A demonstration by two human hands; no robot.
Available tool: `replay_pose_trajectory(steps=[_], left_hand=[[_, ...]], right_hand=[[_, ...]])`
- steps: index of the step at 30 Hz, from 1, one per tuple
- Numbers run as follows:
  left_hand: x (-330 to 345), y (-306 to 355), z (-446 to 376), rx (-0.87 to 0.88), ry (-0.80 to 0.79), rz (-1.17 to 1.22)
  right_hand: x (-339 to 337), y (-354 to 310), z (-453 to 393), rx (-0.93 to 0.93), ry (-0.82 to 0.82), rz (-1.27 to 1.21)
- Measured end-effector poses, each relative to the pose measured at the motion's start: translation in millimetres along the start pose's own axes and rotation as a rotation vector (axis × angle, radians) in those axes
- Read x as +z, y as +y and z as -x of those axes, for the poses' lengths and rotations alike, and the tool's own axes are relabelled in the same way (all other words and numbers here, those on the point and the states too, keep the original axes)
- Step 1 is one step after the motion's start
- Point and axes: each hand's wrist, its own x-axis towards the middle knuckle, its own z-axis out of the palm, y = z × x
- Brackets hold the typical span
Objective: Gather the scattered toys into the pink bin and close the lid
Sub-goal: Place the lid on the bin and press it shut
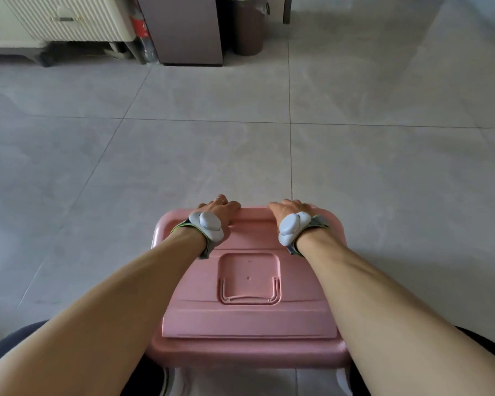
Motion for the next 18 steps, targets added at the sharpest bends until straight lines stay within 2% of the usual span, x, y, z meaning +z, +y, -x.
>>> replay_pose_trajectory(steps=[6,11,18], left_hand=[[6,-4,-22,-0.092,0.043,0.005],[12,-5,-32,-0.081,0.026,0.049],[8,-12,-28,-0.177,-0.013,0.014]], right_hand=[[11,2,-29,0.053,-0.006,-0.072],[20,3,-36,0.062,0.041,-0.074],[29,8,-27,0.085,-0.038,-0.093]])
